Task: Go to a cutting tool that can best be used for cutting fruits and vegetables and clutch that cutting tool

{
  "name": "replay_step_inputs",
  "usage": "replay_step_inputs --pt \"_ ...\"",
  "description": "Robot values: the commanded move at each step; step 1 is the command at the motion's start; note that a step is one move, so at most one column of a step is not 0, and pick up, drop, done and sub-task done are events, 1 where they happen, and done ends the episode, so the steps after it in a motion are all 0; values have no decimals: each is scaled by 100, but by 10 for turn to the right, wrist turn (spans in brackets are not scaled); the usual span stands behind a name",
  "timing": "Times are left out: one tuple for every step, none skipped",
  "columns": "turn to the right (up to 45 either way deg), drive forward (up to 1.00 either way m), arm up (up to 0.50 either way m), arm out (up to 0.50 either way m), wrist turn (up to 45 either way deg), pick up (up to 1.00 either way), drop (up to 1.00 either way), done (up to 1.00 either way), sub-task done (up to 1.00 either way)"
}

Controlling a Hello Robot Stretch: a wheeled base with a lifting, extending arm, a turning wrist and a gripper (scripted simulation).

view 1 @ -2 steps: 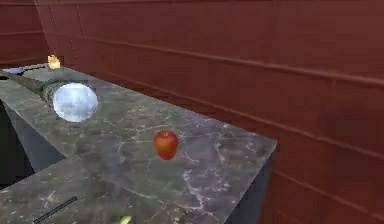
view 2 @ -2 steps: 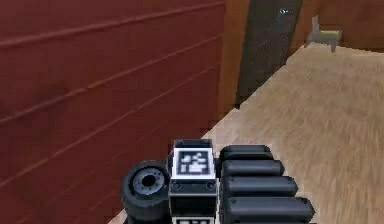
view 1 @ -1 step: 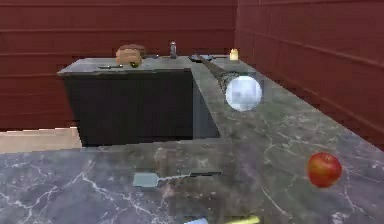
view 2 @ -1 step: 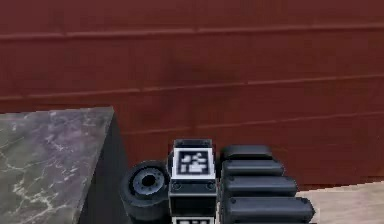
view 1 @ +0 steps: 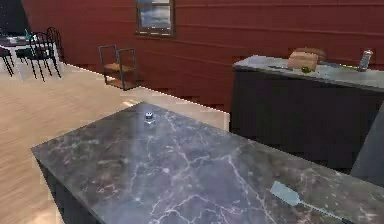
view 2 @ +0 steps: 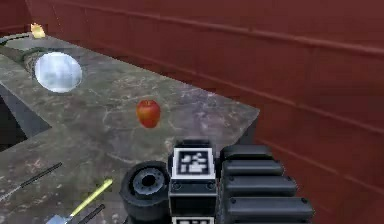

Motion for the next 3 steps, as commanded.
replay_step_inputs --pt "-300 0 0 0 0 0 0 0 0" --pt "0 0 0 8 0 0 0 0 0" --pt "0 0 0 0 450 0 0 0 0"
